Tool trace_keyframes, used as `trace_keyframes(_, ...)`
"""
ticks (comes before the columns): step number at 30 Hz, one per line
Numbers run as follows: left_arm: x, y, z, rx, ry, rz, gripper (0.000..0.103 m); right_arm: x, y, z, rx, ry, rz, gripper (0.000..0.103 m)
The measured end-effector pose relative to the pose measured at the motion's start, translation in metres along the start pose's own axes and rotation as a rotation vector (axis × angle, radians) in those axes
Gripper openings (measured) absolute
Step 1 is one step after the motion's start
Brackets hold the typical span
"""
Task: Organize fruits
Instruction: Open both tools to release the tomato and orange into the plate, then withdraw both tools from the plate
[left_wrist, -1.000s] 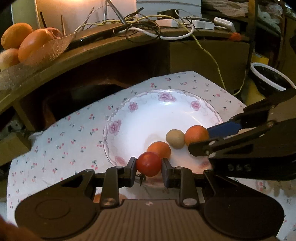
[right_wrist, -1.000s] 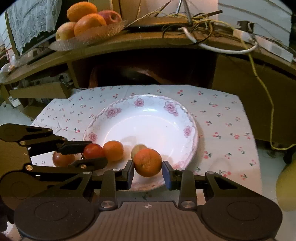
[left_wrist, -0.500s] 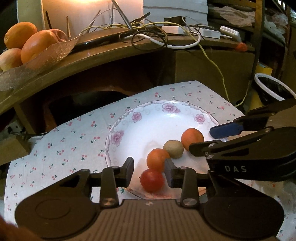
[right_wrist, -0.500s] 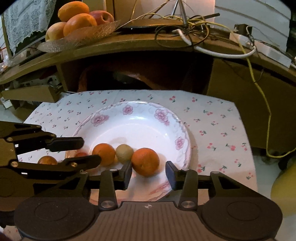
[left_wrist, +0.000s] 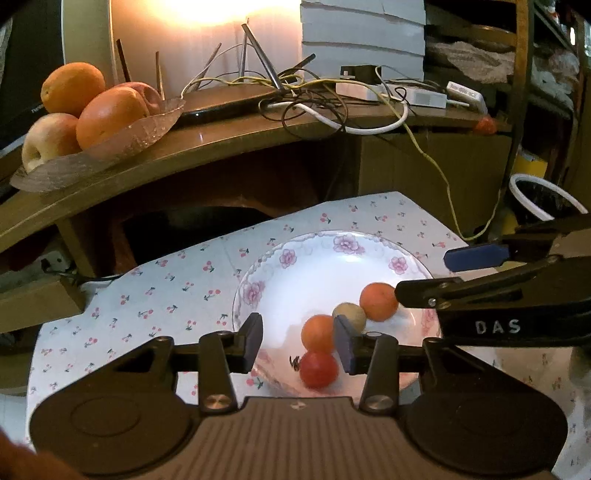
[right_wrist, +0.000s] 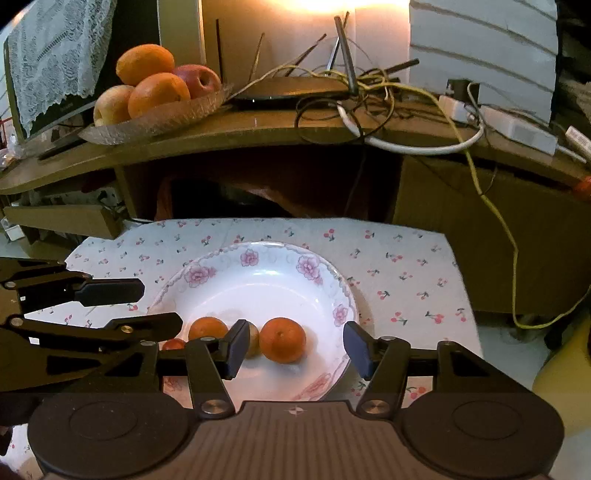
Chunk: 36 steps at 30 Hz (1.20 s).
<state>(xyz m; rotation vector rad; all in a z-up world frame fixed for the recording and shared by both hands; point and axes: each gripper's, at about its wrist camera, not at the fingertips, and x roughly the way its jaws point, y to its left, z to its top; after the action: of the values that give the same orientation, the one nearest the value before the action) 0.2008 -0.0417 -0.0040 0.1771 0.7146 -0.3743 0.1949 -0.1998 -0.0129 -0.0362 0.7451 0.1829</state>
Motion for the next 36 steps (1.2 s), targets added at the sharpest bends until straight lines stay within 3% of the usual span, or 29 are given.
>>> trace_keyframes(11, -0.051, -0.008, -0.027, 0.011, 0.0, 0.015, 0.052, -0.035, 0.022, -0.016, -0.034, 0.009, 0.042, 0.058)
trace_keyframes(21, -0.08, -0.007, -0.064, -0.026, 0.046, 0.022, 0.052, -0.058, 0.043, -0.039, -0.024, 0.03, 0.065, 0.058)
trace_keyframes(36, -0.072, -0.022, -0.101, -0.009, 0.143, -0.016, 0.052, -0.072, 0.053, -0.083, -0.008, 0.155, 0.041, 0.058)
